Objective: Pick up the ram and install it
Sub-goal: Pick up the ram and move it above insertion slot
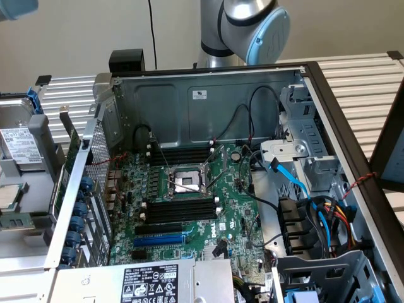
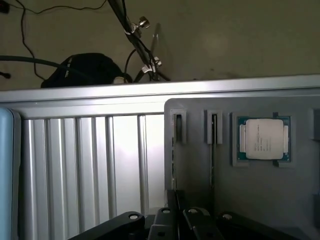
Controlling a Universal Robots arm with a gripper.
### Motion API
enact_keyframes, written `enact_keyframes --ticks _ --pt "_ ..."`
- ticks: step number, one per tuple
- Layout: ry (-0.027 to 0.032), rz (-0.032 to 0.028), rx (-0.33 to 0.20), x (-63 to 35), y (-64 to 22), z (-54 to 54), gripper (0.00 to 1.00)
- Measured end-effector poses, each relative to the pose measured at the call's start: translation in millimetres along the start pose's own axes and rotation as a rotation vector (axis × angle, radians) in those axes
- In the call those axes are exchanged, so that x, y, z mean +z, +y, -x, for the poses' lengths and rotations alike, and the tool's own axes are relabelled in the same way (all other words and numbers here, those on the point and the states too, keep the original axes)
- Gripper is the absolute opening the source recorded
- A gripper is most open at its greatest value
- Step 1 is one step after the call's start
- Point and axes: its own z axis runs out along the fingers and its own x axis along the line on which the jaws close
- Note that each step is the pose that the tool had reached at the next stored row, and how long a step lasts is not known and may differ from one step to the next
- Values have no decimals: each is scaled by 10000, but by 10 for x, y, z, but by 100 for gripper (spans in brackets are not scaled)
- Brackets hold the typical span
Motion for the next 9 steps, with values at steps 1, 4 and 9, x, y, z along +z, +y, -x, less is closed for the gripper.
enact_keyframes --ticks 1,4,9 --pt "21 -2 1 -9 0 0 12" --pt "84 -4 1 -36 0 -3 12" --pt "204 -9 3 -81 1 -7 12"
